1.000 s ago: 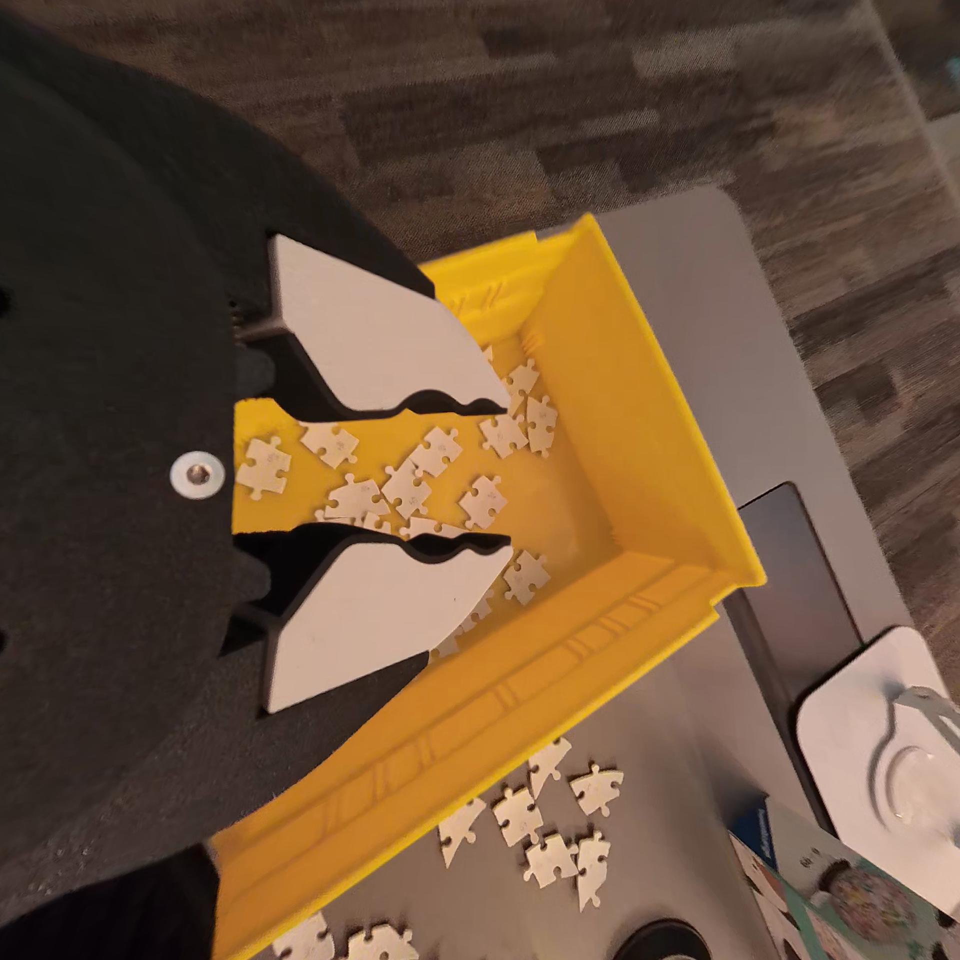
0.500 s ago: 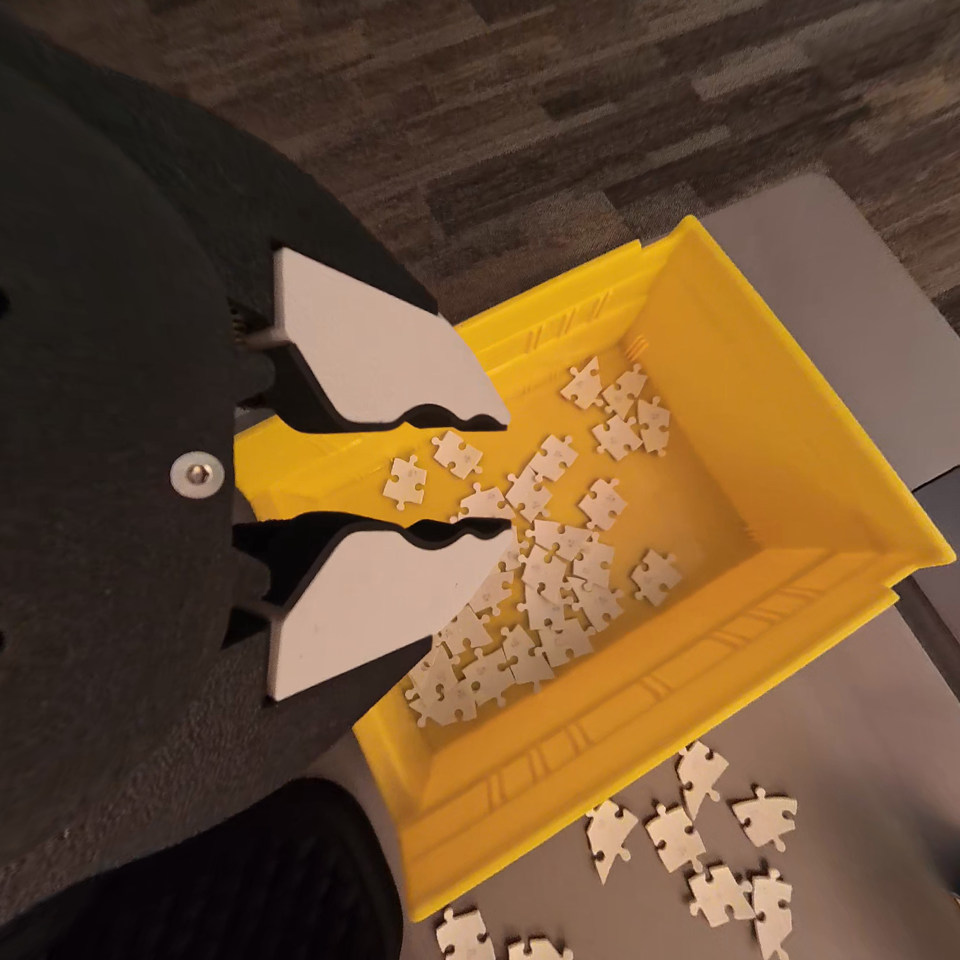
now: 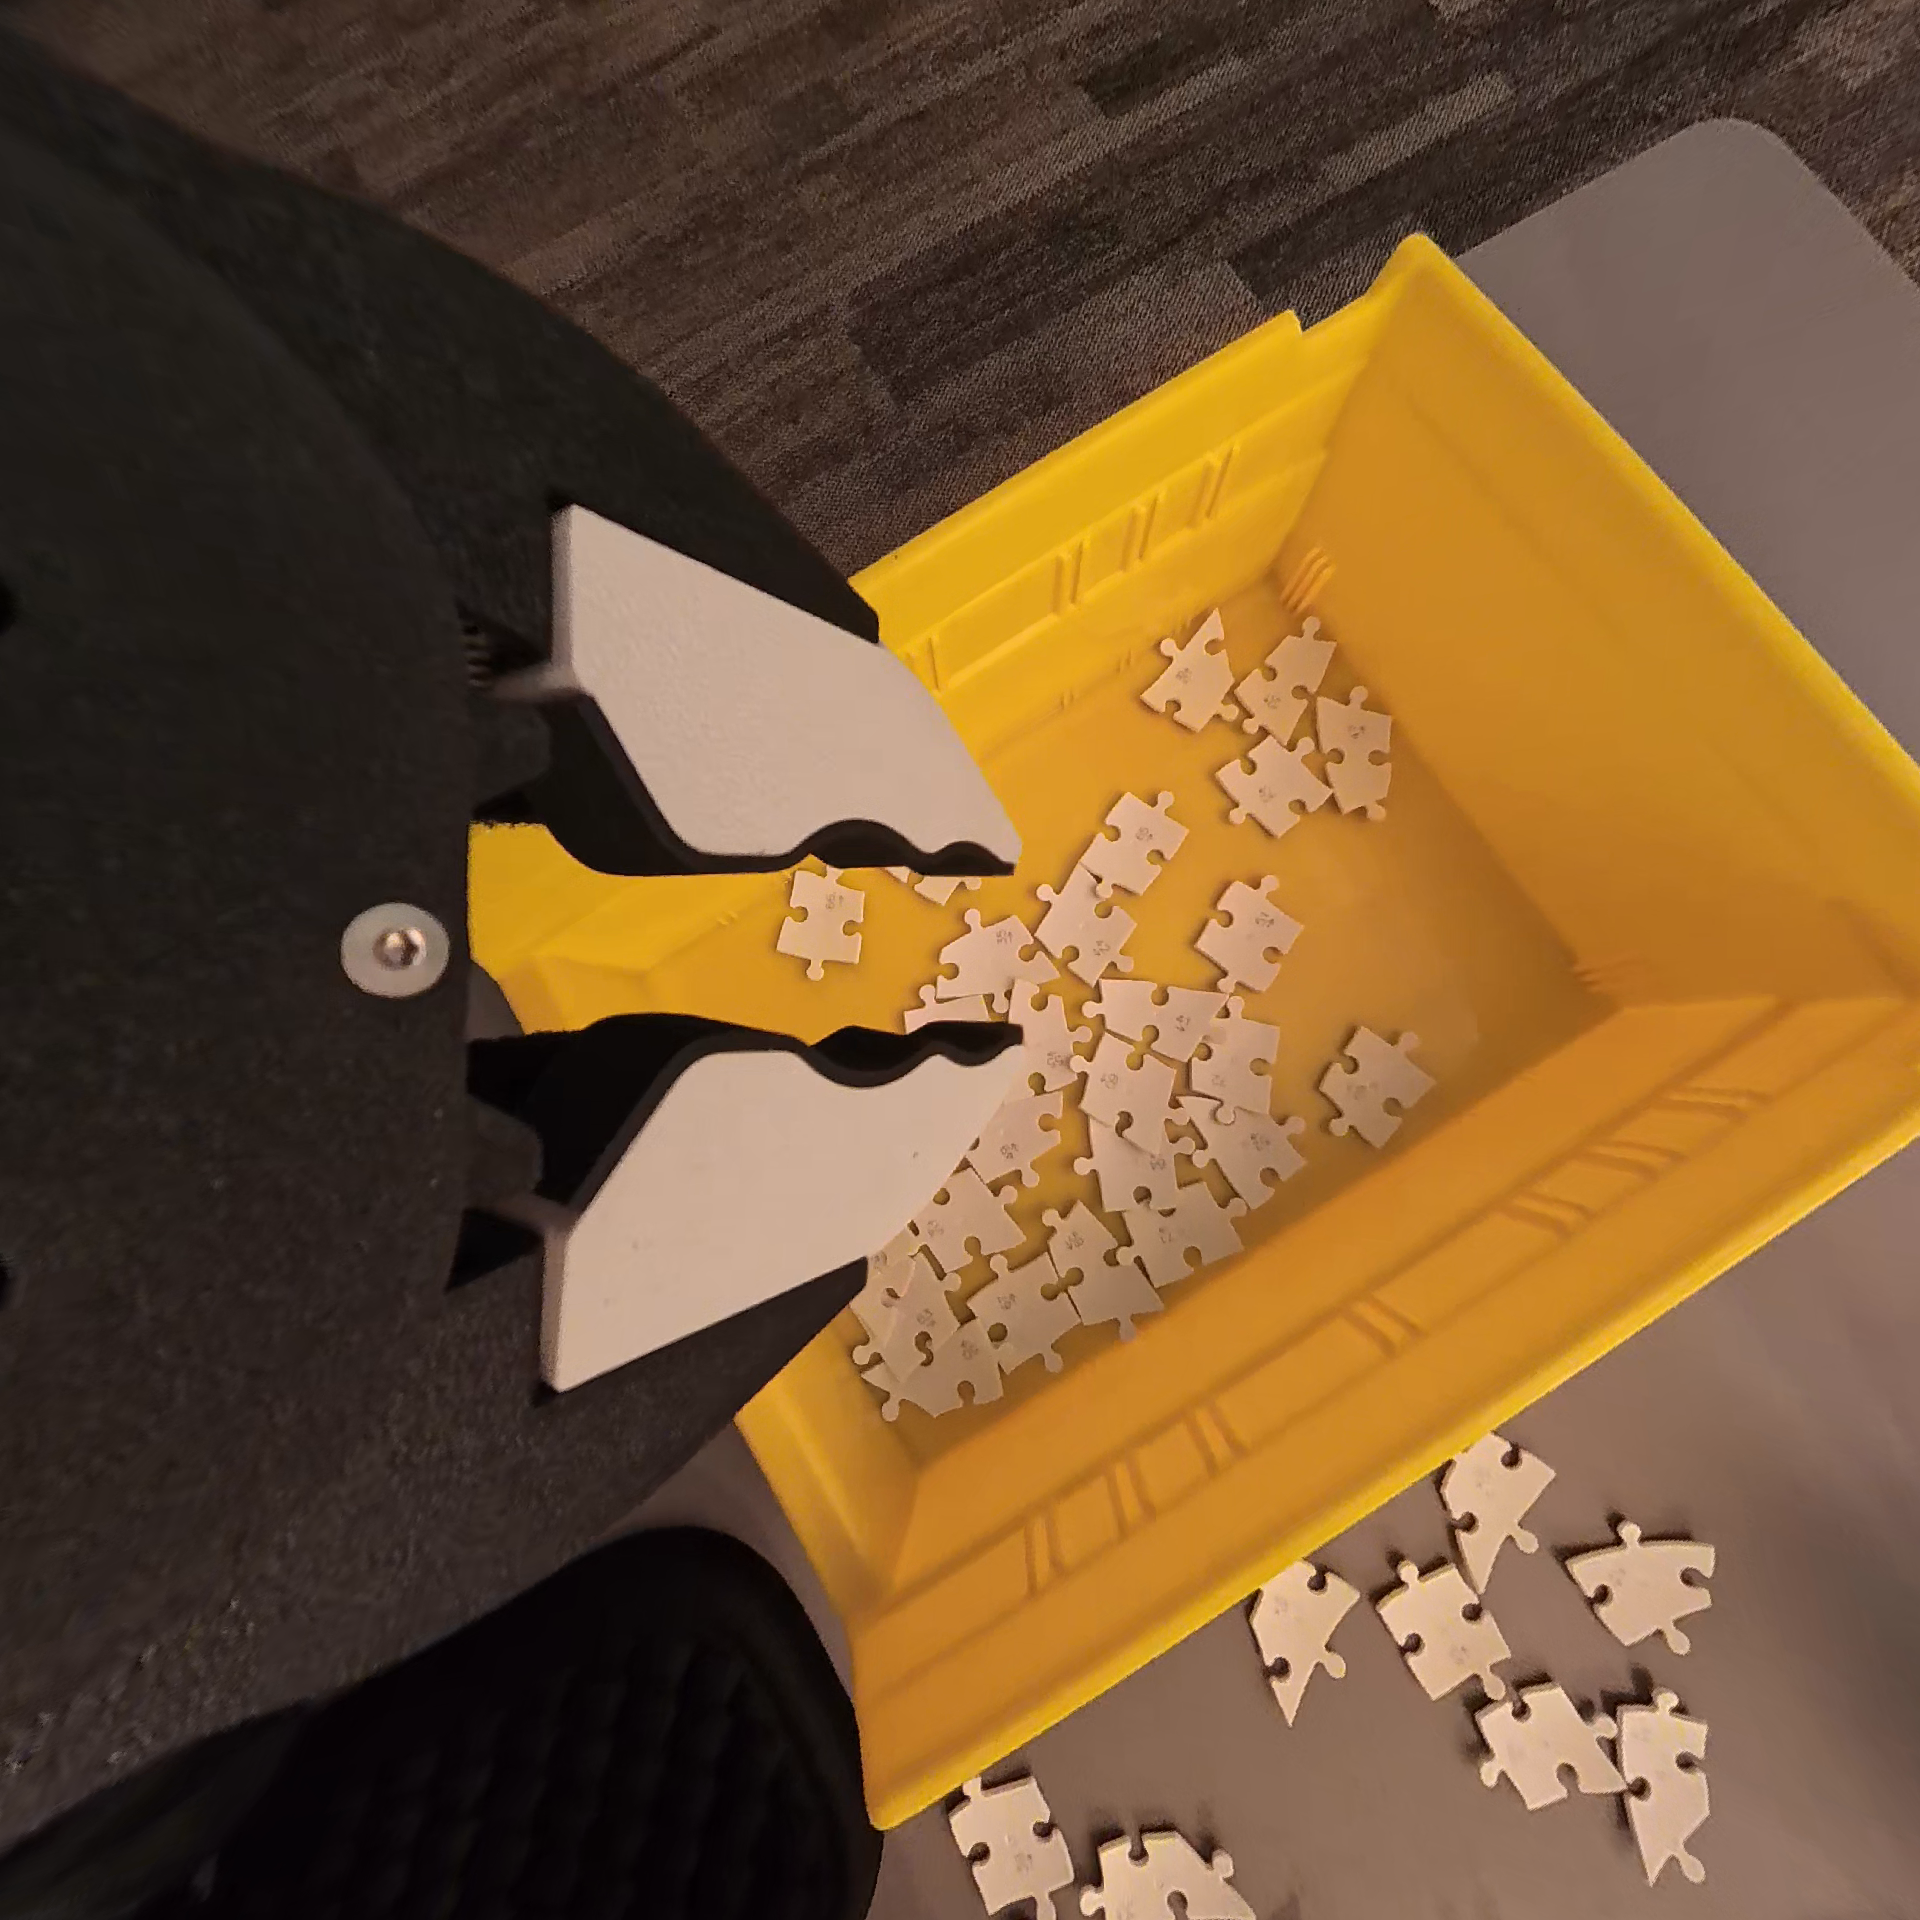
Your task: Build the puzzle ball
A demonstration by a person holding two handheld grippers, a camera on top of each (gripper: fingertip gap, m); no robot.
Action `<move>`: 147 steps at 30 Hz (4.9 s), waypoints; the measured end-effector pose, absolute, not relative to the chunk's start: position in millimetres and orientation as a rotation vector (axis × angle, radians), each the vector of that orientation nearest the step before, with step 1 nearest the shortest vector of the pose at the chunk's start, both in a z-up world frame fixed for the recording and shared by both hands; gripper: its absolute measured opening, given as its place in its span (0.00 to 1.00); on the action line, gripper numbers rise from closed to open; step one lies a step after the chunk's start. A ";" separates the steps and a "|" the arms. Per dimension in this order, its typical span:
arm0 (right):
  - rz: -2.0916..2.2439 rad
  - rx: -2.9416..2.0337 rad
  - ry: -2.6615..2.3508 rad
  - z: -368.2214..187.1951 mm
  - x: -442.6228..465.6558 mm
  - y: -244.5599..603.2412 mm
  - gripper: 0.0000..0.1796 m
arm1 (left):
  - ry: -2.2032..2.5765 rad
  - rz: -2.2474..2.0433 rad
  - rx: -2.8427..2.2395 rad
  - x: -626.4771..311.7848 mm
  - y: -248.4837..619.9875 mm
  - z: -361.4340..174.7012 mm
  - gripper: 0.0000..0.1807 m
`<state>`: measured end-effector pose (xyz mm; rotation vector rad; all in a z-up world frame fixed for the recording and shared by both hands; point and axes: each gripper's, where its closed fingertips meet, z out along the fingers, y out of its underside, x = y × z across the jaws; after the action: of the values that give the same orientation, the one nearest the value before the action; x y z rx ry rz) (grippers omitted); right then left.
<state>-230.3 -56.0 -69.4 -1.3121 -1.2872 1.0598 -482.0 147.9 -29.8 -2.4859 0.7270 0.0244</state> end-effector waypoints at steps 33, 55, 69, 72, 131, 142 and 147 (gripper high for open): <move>1.042 -1.323 -1.356 -79.0 -232.8 -60.7 0.27 | 0.884 0.004 -2.605 -468.4 134.9 -57.1 0.11; 1.059 -1.335 -1.333 -78.9 -231.1 -56.1 0.26 | 0.970 0.101 -2.708 -477.5 121.5 -70.7 0.09; 1.081 -1.337 -1.319 -77.4 -230.0 -55.7 0.26 | 1.100 0.124 -2.795 -480.2 106.3 -88.1 0.04; 1.084 -1.340 -1.319 -77.5 -229.9 -55.6 0.26 | 1.098 0.141 -2.824 -482.6 106.0 -92.6 0.01; 1.092 -1.352 -1.324 -79.0 -229.6 -55.0 0.26 | 0.769 0.236 -2.881 -516.7 128.0 -90.4 0.01; 1.093 -1.353 -1.325 -79.3 -229.7 -55.3 0.26 | 0.771 0.234 -2.883 -516.2 128.6 -91.3 0.01; 1.093 -1.355 -1.326 -79.5 -229.7 -55.4 0.26 | 0.777 0.232 -2.882 -515.4 128.7 -91.6 0.01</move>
<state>-229.7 -55.4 -79.5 -1.3547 -1.3263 1.0931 -515.4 128.7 -91.6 -2.8815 0.7771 0.2321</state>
